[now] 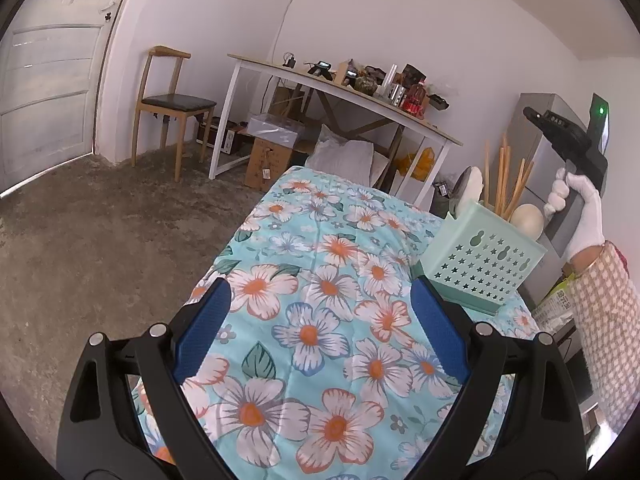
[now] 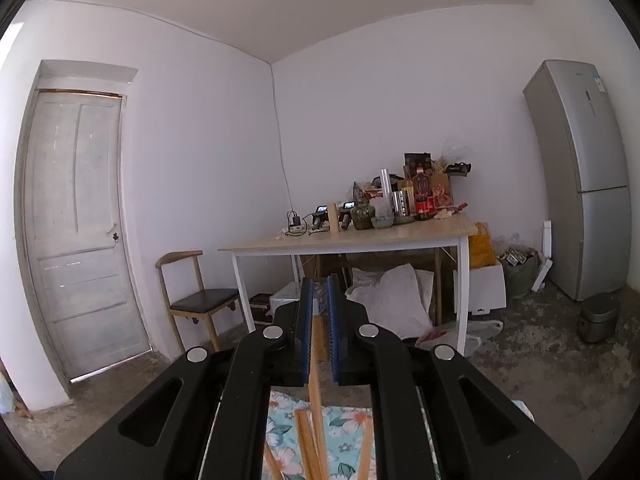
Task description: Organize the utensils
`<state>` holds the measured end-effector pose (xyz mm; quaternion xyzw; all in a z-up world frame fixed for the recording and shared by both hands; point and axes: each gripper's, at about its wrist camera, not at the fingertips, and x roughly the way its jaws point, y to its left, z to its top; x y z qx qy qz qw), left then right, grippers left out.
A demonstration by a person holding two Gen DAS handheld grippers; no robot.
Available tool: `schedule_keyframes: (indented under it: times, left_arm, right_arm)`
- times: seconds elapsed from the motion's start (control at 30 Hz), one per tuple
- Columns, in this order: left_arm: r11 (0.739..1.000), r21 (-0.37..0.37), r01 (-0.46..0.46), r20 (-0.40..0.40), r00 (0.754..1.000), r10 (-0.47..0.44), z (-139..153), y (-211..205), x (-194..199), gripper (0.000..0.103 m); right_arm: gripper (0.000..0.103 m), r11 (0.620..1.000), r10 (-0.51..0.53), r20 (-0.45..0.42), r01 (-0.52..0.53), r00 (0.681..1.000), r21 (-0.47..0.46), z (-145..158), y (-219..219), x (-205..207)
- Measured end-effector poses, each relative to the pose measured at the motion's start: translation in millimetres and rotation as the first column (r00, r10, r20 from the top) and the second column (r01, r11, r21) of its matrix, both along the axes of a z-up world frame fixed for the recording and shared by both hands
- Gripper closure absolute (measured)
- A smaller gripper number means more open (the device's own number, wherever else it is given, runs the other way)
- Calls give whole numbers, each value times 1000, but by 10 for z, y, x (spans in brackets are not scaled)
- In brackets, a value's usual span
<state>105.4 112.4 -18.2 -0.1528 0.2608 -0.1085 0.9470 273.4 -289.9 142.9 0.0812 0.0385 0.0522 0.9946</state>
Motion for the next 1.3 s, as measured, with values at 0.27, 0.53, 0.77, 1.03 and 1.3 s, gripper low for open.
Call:
schedule_keyframes:
  times: [0.27, 0.53, 0.77, 1.03, 1.3]
  left_arm:
    - [1000, 18, -2, 36, 999, 1, 171, -104, -97, 14]
    - [998, 58, -26, 74, 997, 22, 437, -302, -162, 9]
    - [991, 132, -7, 97, 995, -6, 657, -697, -138, 8]
    - [939, 343, -30, 67, 998, 7, 680, -1361, 25, 8]
    - [901, 431, -39, -50, 997, 67, 466, -1696, 155, 8]
  right_arm:
    - [76, 999, 30, 28, -31, 999, 25, 116, -138, -574]
    - [32, 998, 43, 13, -43, 999, 48, 48, -269, -1511]
    - [12, 998, -23, -177, 14, 984, -53, -372, -59, -1920]
    - [7, 970, -242, -411, 208, 879, -127, -886, 26, -1967]
    - [7, 934, -354, -520, 320, 778, -156, -1185, -120, -1956]
